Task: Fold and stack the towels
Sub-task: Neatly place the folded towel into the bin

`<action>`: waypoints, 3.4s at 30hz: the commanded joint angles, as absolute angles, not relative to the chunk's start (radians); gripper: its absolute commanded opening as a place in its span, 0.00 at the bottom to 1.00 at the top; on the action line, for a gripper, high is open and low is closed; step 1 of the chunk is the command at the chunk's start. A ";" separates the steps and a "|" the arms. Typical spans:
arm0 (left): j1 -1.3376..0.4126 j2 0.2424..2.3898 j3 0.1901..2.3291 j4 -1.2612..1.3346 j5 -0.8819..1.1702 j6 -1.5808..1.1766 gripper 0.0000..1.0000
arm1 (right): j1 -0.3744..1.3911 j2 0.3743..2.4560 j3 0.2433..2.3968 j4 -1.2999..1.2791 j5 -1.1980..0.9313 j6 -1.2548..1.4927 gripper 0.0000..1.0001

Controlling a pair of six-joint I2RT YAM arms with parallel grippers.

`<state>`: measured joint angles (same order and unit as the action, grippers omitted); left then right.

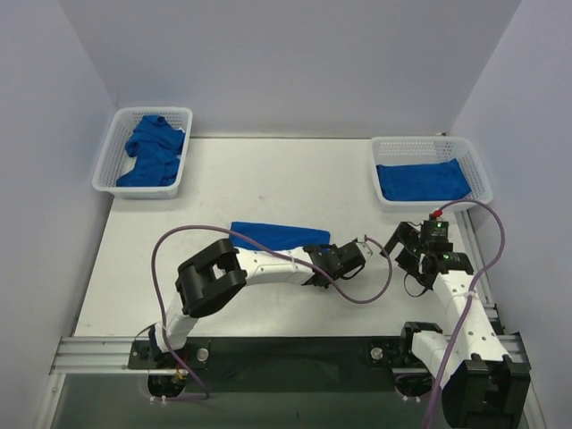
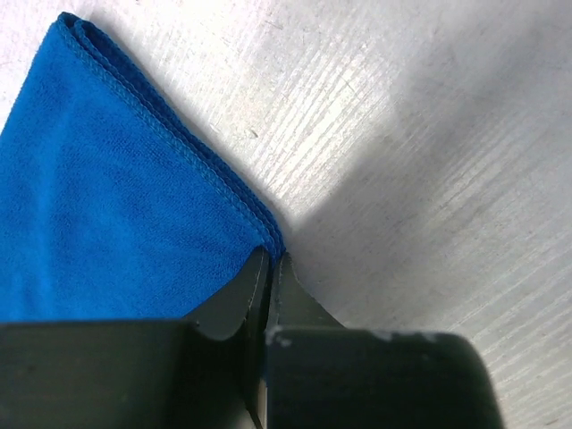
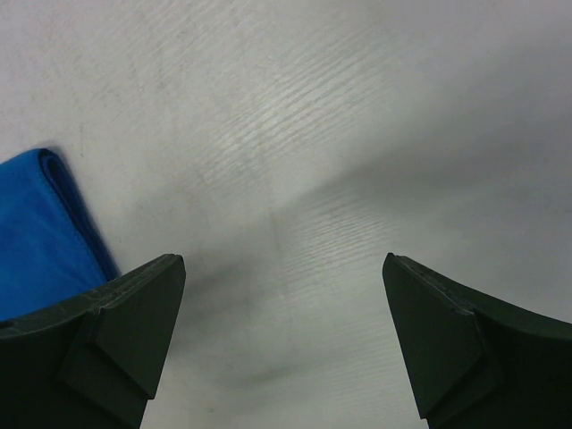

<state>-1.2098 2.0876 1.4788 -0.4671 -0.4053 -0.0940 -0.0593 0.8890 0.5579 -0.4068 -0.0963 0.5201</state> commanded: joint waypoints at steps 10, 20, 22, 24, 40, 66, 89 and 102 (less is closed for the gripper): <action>-1.109 1.902 1.310 -0.318 -0.241 -0.167 0.00 | 0.020 1.147 0.453 0.111 -0.512 0.793 0.99; -1.049 1.833 1.249 -0.276 -0.147 -0.176 0.00 | 0.219 1.581 0.433 0.713 -0.515 1.129 1.00; -1.045 1.824 1.247 -0.276 -0.144 -0.184 0.00 | 0.239 1.635 0.434 0.768 -0.520 1.179 1.00; -1.039 1.818 1.247 -0.278 -0.152 -0.190 0.00 | 0.253 1.692 0.426 0.825 -0.522 1.213 1.00; -0.977 1.807 1.299 -0.281 -0.184 -0.262 0.00 | 0.336 1.594 0.425 0.563 -0.433 1.218 1.00; -0.985 1.764 1.293 -0.262 -0.215 -0.333 0.00 | 0.442 1.796 0.543 0.637 -0.465 1.330 0.86; -0.999 1.652 1.281 -0.298 -0.183 -0.406 0.79 | 0.410 1.717 0.708 0.255 -0.453 0.990 0.00; -0.622 1.194 0.947 -0.361 -0.123 -0.424 0.98 | 0.281 1.664 1.168 -0.317 -0.308 0.381 0.00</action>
